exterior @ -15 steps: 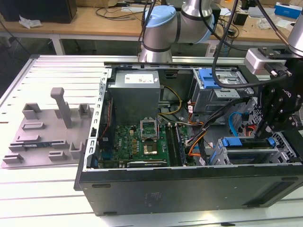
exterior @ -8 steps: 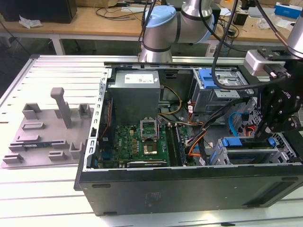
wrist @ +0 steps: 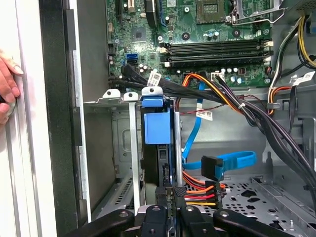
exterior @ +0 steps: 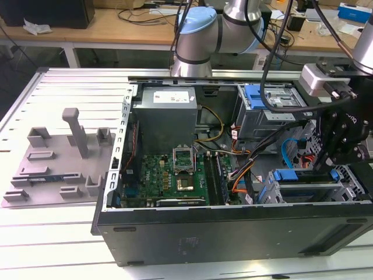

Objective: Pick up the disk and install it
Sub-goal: 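Insert the first disk wire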

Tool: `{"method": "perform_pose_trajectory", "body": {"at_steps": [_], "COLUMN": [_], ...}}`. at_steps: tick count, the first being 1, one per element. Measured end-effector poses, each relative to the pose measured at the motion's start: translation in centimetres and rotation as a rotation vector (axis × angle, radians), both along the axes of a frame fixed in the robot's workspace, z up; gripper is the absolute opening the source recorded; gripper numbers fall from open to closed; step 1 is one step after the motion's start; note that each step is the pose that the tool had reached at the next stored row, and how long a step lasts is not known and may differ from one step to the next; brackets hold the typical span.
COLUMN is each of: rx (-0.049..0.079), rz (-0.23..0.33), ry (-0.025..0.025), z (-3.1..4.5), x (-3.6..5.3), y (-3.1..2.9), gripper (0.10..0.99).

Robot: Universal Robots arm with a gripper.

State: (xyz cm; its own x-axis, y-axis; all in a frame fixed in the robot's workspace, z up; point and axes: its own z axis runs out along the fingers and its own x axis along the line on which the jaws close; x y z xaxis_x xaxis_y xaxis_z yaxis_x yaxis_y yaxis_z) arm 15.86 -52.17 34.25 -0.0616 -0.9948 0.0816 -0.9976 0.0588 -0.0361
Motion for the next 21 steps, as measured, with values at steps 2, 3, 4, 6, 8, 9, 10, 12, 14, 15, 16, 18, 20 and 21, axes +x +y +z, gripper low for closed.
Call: {"method": "perform_pose_trajectory", "body": {"at_steps": [2,3,4,6,8,9,10,12,14,15,16,18,20,21], "rx": [0.000,0.001,0.000,0.000,0.000,0.000,0.000,0.000,0.002,0.002,0.002,0.002,0.002,0.002], "rz": [0.000,0.000,0.000,0.000,0.000,0.000,0.000,0.000,0.000,0.000,0.000,0.000,0.000,0.000], "ry": [0.0000,-0.0001,0.0000,0.0000,0.0000,0.0000,0.0001,0.0000,0.0002,0.0001,0.0001,0.0001,0.0001,0.0001], "z": [-0.09,-0.15,-0.17,-0.20,-0.25,-0.28,-0.42,-0.59,-0.64,-0.65,-0.63,-0.57,-0.32,0.02], "x": [0.00,0.00,0.00,0.00,0.00,0.00,0.00,0.00,-0.01,-0.01,-0.01,-0.01,0.00,0.00], "y": [-0.02,-0.04,-0.06,-0.08,-0.12,-0.14,-0.18,-0.22,-0.24,-0.23,-0.23,-0.24,-0.23,-0.22], "gripper": [0.165,0.165,0.165,0.165,0.165,0.165,0.165,0.165,0.165,0.176,0.235,0.302,0.302,0.302]}}
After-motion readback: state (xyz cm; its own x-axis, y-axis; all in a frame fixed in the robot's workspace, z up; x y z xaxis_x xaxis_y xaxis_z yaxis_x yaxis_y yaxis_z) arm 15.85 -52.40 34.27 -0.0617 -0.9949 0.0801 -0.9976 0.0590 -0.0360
